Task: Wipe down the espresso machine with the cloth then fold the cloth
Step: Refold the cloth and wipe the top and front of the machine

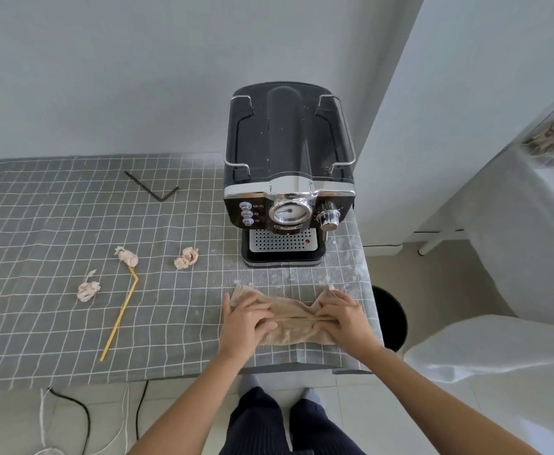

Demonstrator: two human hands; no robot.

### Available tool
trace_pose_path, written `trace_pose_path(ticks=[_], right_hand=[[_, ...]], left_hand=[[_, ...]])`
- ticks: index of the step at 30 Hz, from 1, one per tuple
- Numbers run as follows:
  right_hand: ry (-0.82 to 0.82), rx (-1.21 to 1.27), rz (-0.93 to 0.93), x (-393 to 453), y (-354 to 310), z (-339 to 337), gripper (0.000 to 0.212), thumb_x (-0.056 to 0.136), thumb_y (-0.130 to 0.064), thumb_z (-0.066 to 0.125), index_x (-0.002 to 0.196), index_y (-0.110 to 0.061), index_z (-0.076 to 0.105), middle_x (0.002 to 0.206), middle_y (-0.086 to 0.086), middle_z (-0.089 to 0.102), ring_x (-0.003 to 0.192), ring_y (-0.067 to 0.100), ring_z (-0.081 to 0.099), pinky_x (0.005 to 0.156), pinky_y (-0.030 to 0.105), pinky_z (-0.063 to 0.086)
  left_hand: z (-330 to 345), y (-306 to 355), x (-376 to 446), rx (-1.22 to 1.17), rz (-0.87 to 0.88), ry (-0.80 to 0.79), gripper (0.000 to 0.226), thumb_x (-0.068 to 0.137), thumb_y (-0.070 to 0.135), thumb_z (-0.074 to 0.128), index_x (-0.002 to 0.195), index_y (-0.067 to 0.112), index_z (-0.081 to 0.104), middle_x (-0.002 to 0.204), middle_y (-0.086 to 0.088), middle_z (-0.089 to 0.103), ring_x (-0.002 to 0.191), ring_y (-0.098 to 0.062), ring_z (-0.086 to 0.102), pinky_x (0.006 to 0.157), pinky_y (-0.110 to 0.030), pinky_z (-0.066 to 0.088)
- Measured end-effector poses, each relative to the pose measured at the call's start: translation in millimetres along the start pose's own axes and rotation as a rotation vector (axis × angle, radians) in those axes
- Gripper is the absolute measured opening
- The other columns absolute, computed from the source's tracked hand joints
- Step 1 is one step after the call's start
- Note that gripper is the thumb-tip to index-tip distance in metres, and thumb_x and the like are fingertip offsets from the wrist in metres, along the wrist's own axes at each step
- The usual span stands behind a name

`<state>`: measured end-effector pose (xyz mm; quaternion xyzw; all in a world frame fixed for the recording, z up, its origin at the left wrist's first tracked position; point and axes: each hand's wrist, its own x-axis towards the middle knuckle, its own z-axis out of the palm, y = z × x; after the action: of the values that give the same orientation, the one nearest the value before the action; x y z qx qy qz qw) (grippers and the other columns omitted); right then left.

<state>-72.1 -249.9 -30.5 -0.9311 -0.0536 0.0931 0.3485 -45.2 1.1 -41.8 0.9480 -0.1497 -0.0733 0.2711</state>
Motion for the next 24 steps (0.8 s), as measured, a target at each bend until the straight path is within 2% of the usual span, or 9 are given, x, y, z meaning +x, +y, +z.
trace_pose_path(ticks=[2, 4, 6, 7, 11, 13, 17, 20, 24], right_hand=[[-0.051, 0.026, 0.042, -2.1, -14.9, -23.2, 0.014, 0.083, -0.015, 0.073, 0.073, -0.026, 0.074, 0.072, -0.026, 0.062, 0.080, -0.003, 0.058, 0.093, 0.030, 0.049], [-0.169, 0.009, 0.056, -6.3, -29.1, -42.1, 0.026, 0.090, -0.013, 0.066, 0.071, -0.031, 0.066, 0.071, -0.021, 0.062, 0.077, 0.003, 0.060, 0.079, 0.026, 0.049], [-0.224, 0.030, 0.073, -9.1, -42.5, -56.1, 0.022, 0.097, -0.018, 0.055, 0.075, -0.023, 0.057, 0.073, -0.010, 0.061, 0.071, 0.009, 0.057, 0.071, 0.030, 0.049], [-0.215, 0.089, 0.098, -10.4, -49.3, -62.6, 0.022, 0.100, -0.022, 0.050, 0.079, -0.019, 0.054, 0.073, -0.005, 0.058, 0.067, 0.010, 0.053, 0.069, 0.031, 0.047], [-0.088, 0.622, 0.151, -12.6, -77.2, -88.6, 0.042, 0.099, -0.048, 0.041, 0.091, -0.007, 0.045, 0.081, -0.002, 0.044, 0.078, 0.011, 0.043, 0.077, 0.031, 0.040], [-0.103, 0.773, 0.092, -10.8, -92.9, -97.9, 0.055, 0.088, -0.059, 0.056, 0.096, -0.007, 0.041, 0.084, -0.003, 0.045, 0.080, 0.011, 0.044, 0.077, 0.030, 0.040], [-0.066, 1.001, -0.035, -3.1, -127.7, -104.8, 0.084, 0.066, -0.058, 0.081, 0.117, -0.007, 0.038, 0.105, 0.019, 0.059, 0.097, 0.025, 0.059, 0.087, 0.048, 0.051], [0.127, 1.126, -0.068, 2.9, -157.1, -112.6, 0.072, 0.069, -0.049, 0.084, 0.123, -0.021, 0.045, 0.117, 0.025, 0.061, 0.108, 0.038, 0.062, 0.094, 0.059, 0.050], [0.403, 1.060, -0.105, 8.5, -187.7, -139.7, 0.044, 0.082, -0.038, 0.075, 0.118, -0.021, 0.056, 0.115, 0.014, 0.065, 0.111, 0.031, 0.063, 0.097, 0.046, 0.052]], left_hand=[[-13.4, 1.1, -0.8, -0.114, 0.031, -0.028, 0.027, 0.073, 0.057, 0.060, 0.085, 0.036, 0.073, 0.101, 0.020, 0.069, 0.107, 0.012, 0.050, 0.116, -0.049, 0.002], [-30.6, 6.3, -3.8, -0.209, 0.037, -0.127, 0.020, 0.076, 0.052, 0.063, 0.084, 0.035, 0.072, 0.084, 0.021, 0.070, 0.087, 0.011, 0.059, 0.115, -0.040, 0.017], [-50.6, 18.5, -7.1, -0.392, 0.020, -0.256, 0.012, 0.084, 0.039, 0.065, 0.085, 0.029, 0.071, 0.071, 0.010, 0.071, 0.070, -0.001, 0.066, 0.094, -0.029, 0.045], [-63.2, 28.6, -7.6, -0.465, 0.019, -0.279, 0.010, 0.086, 0.034, 0.064, 0.086, 0.025, 0.070, 0.070, 0.005, 0.071, 0.068, -0.007, 0.068, 0.081, -0.024, 0.049], [-119.2, 79.7, 1.9, -0.595, 0.060, -0.094, 0.008, 0.089, 0.021, 0.063, 0.083, 0.023, 0.067, 0.073, 0.005, 0.069, 0.067, -0.004, 0.063, 0.064, -0.017, 0.047], [-146.2, 106.1, 10.8, -0.651, 0.108, -0.016, 0.006, 0.090, 0.022, 0.063, 0.085, 0.022, 0.067, 0.071, 0.004, 0.067, 0.066, -0.009, 0.063, 0.061, -0.024, 0.050], [-183.7, 150.7, 29.0, -0.772, 0.206, 0.135, 0.005, 0.088, 0.019, 0.065, 0.090, 0.015, 0.068, 0.076, 0.005, 0.069, 0.073, -0.011, 0.065, 0.067, -0.024, 0.050], [-198.8, 175.7, 37.9, -0.828, 0.216, 0.204, 0.010, 0.084, 0.019, 0.071, 0.090, 0.012, 0.069, 0.082, 0.000, 0.072, 0.079, -0.014, 0.070, 0.072, -0.025, 0.053], [-206.6, 176.9, 48.5, -0.703, 0.278, 0.532, 0.016, 0.086, 0.022, 0.068, 0.096, 0.010, 0.068, 0.094, 0.003, 0.068, 0.092, -0.014, 0.067, 0.074, -0.025, 0.054]])
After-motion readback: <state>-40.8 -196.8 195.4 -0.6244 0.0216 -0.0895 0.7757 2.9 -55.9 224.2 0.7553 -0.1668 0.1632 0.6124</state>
